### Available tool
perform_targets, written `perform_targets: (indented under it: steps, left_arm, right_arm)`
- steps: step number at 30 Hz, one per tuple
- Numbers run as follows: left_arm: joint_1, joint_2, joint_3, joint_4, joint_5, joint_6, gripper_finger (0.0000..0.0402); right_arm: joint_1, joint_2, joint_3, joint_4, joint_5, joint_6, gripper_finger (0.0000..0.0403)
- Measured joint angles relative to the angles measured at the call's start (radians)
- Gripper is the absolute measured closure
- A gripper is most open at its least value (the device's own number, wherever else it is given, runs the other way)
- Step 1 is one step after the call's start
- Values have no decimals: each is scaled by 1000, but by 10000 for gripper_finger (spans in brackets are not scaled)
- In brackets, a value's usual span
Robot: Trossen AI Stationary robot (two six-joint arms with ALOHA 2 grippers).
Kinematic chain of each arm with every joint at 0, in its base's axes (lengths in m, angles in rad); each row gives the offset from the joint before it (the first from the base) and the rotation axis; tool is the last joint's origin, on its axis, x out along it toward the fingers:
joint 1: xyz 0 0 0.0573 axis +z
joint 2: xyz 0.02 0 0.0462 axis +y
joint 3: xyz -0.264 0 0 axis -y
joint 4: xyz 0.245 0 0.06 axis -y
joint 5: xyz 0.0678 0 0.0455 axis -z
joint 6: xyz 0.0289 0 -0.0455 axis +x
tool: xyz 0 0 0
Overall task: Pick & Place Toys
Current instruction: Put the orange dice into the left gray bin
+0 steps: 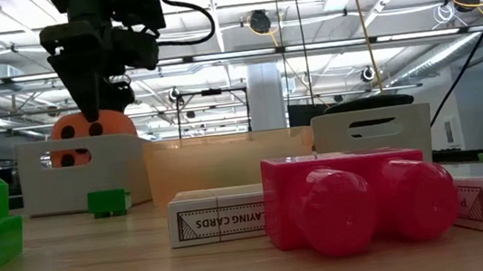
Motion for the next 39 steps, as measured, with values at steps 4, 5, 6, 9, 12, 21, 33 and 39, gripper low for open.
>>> perform_targets:
  steps: [4,5,6,9,12,21,33,39]
  left_arm:
    - [0,0,0,-1,25,11,3]
    - [0,0,0,-1,26,22,2]
    - [0,1,0,-1,24,32,2]
    - [1,21,0,-2,17,42,2]
    - [10,48,-1,4,20,42,2]
    - [27,85,-1,84,21,44,2]
    - [51,77,0,93,17,-26,2]
    - [51,77,0,96,1,-76,2]
  right_arm:
    - [0,0,0,0,0,-3,11]
    - [0,0,0,0,0,-3,11]
    - [0,0,0,0,0,-3,11]
    - [0,0,0,0,0,-3,11]
    - [0,0,0,0,0,-3,11]
    - [0,-1,0,-8,-1,-3,11]
    - [0,-1,0,-15,0,-19,11]
    - [0,-1,0,-16,0,-19,11]
